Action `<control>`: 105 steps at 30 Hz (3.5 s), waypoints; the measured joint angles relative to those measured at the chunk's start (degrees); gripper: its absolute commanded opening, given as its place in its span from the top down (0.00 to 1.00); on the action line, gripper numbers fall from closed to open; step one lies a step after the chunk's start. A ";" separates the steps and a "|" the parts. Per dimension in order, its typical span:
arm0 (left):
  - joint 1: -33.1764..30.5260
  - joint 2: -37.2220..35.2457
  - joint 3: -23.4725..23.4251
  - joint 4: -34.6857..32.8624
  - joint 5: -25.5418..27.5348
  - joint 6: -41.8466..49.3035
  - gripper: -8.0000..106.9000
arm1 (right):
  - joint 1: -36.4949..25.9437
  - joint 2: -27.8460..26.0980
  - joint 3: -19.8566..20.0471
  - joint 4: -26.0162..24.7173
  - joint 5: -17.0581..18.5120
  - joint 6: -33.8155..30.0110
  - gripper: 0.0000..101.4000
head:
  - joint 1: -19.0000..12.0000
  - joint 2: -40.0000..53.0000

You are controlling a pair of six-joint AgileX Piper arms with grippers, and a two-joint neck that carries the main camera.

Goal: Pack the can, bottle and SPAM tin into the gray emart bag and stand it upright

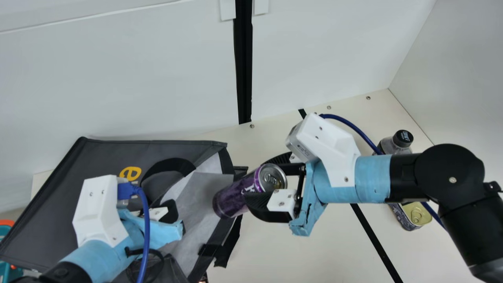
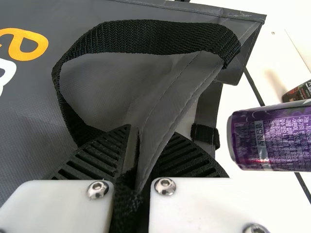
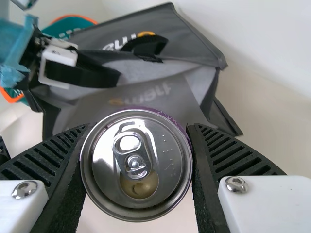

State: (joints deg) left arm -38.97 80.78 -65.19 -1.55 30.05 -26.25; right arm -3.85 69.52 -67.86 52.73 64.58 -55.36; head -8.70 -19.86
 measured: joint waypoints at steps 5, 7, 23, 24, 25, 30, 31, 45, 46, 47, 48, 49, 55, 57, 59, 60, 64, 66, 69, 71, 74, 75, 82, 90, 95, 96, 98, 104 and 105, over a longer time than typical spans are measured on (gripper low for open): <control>0.00 0.00 0.00 0.00 0.00 0.00 1.00 | 1.64 0.07 1.88 1.94 -2.54 -1.07 1.00 | 0.00 0.00; 0.00 0.00 0.00 0.00 0.00 0.00 1.00 | 2.43 0.33 2.60 2.72 -3.73 -1.64 1.00 | 0.00 0.00; 0.00 0.00 0.00 0.00 0.00 0.00 1.00 | 8.70 3.74 6.74 8.49 -13.10 -5.60 1.00 | 0.00 -0.09; 0.00 0.00 0.00 0.00 0.00 0.00 1.00 | 9.02 3.92 7.00 8.71 -13.65 -5.97 1.00 | 0.00 0.00; 0.00 0.00 0.00 0.00 0.00 0.00 1.00 | 9.43 4.15 7.23 9.13 -14.30 -6.35 1.00 | 0.00 0.00; 0.00 0.00 0.00 0.00 0.00 0.00 1.00 | 10.98 5.62 8.23 10.31 -16.79 -8.01 1.00 | 0.00 -0.09; 0.00 0.00 0.00 0.00 0.00 0.00 1.00 | 11.22 5.88 8.43 10.94 -17.35 -8.30 1.00 | 0.00 -0.09; 0.00 0.00 0.00 0.00 0.00 0.00 1.00 | 14.43 11.06 9.81 15.61 -23.21 -13.73 1.00 | 0.00 -0.09; 0.00 0.00 0.00 0.00 0.00 0.00 1.00 | 14.62 11.38 9.87 15.85 -23.56 -14.05 1.00 | 0.00 -0.09; 0.00 0.00 0.00 0.00 0.00 0.00 1.00 | 14.86 11.82 10.00 16.27 -23.91 -14.39 1.00 | 0.00 -0.09; 0.00 0.00 0.00 0.00 0.00 0.00 1.00 | 15.08 12.24 10.06 16.69 -24.30 -14.72 1.00 | 0.00 -0.09; 0.00 0.00 0.00 0.00 0.00 0.00 1.00 | 15.28 12.56 10.06 16.89 -24.76 -15.19 1.00 | 0.00 -0.09; 0.00 0.00 0.00 0.00 0.00 0.00 1.00 | 16.53 14.87 10.58 19.27 -26.56 -17.15 1.00 | 0.00 -0.09; 0.00 0.00 0.00 0.00 0.00 0.00 1.00 | 17.04 15.70 10.69 19.99 -27.21 -18.14 1.00 | 0.00 -0.09; 0.00 0.00 0.00 0.00 0.00 0.00 1.00 | 17.46 16.42 10.69 20.71 -27.76 -18.80 1.00 | 0.00 0.00; 0.00 0.00 0.00 0.00 0.00 0.00 1.00 | 17.73 16.84 10.75 21.28 -27.97 -19.28 1.00 | 0.00 0.00; 0.00 0.00 0.00 0.00 0.00 0.00 1.00 | 18.86 18.45 10.80 22.83 -28.91 -20.91 1.00 | 0.00 -0.09; 0.00 0.00 0.00 0.00 0.00 0.00 1.00 | 19.43 19.20 10.80 23.58 -29.64 -21.65 1.00 | 0.00 -0.09; 0.00 0.00 0.00 0.00 0.00 0.00 1.00 | 20.41 20.34 10.67 24.57 -30.31 -22.58 1.00 | 0.00 0.00; 0.00 0.00 0.00 0.00 0.00 0.00 1.00 | 21.10 21.02 10.49 25.11 -30.75 -23.00 1.00 | 0.00 -0.09; 0.00 0.00 0.00 0.00 0.00 0.00 1.00 | 22.17 22.28 9.99 25.68 -31.65 -23.58 1.00 | 0.00 -0.09; 0.00 0.00 0.00 0.00 0.00 0.00 1.00 | 22.53 22.69 9.79 26.08 -31.96 -23.93 1.00 | 0.00 0.00; 0.00 0.00 0.00 0.00 0.00 0.00 1.00 | 24.63 25.62 8.42 27.22 -33.88 -24.51 1.00 | 0.00 0.00; 0.00 0.00 0.00 0.00 0.00 0.00 1.00 | 25.93 27.64 7.34 27.15 -35.13 -24.46 0.90 | 0.00 0.00; 0.00 0.00 0.00 0.00 0.00 0.00 1.00 | 26.12 27.99 7.19 26.45 -35.21 -24.22 0.74 | 0.00 0.00; 0.00 0.00 0.00 0.00 0.00 0.00 1.00 | 26.12 27.99 7.19 26.45 -35.25 -24.14 0.70 | 0.00 -0.09; 0.00 0.00 0.00 0.00 0.00 0.00 1.00 | 26.12 27.99 7.19 26.05 -35.25 -24.02 0.64 | 0.00 -0.09; 0.00 0.00 0.00 0.00 0.00 0.00 1.00 | 26.12 27.87 7.19 25.04 -35.35 -23.52 0.44 | 0.00 0.00; 0.00 0.00 0.00 0.00 0.00 0.00 1.00 | 26.12 27.76 7.19 24.92 -35.35 -23.45 0.41 | 0.00 0.00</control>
State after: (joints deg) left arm -38.97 80.78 -65.19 -1.55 30.05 -26.25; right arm 22.27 97.28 -60.66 77.65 29.23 -78.81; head -8.70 -19.86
